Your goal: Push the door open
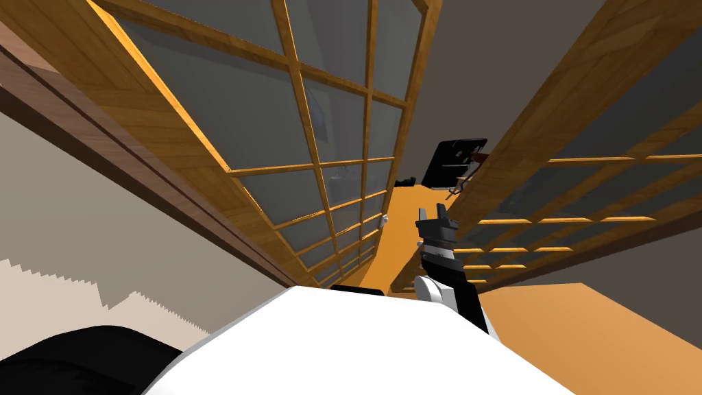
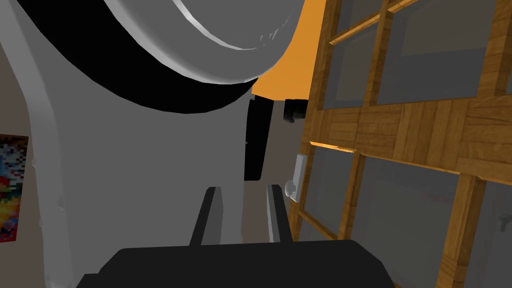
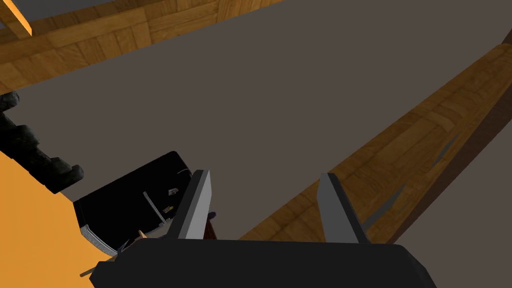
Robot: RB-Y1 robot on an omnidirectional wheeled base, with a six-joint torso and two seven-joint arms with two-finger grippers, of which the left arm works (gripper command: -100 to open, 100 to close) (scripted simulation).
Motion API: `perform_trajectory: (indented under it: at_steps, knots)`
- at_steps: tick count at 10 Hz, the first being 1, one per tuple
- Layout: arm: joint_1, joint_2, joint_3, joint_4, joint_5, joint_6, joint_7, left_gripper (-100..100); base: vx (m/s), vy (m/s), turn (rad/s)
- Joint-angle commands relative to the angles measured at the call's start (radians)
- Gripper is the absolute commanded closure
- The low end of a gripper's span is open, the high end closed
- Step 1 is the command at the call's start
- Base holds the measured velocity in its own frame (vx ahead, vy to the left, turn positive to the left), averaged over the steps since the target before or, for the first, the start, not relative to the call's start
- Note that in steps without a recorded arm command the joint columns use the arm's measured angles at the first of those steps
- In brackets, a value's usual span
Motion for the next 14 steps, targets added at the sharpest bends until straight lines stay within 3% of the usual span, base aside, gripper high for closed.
perform_trajectory:
  at_steps: [1, 2, 4, 7, 8, 11, 14]
  knots:
    - [0.003, -0.013, -0.023, -0.011, -0.018, 0.001, 0.0, -100, 0.01, 0.007, 0.214]
    - [0.002, -0.01, -0.03, -0.015, -0.027, -0.003, -0.003, -100, 0.023, 0.0, 0.308]
    - [0.002, -0.01, -0.03, -0.006, -0.027, -0.003, -0.003, -100, 0.004, -0.003, 0.022]
    - [0.0, -0.004, -0.048, -0.038, -0.05, -0.013, -0.009, -100, 0.025, -0.009, 0.221]
    - [0.0, -0.004, -0.048, -0.023, -0.05, -0.013, -0.009, -100, 0.0, 0.0, 0.0]
    - [-0.003, 0.004, -0.071, -0.033, -0.077, -0.025, -0.016, -100, 0.03, -0.01, 0.228]
    - [-0.003, 0.007, -0.074, -0.035, -0.081, -0.027, -0.018, -100, 0.006, -0.004, 0.044]
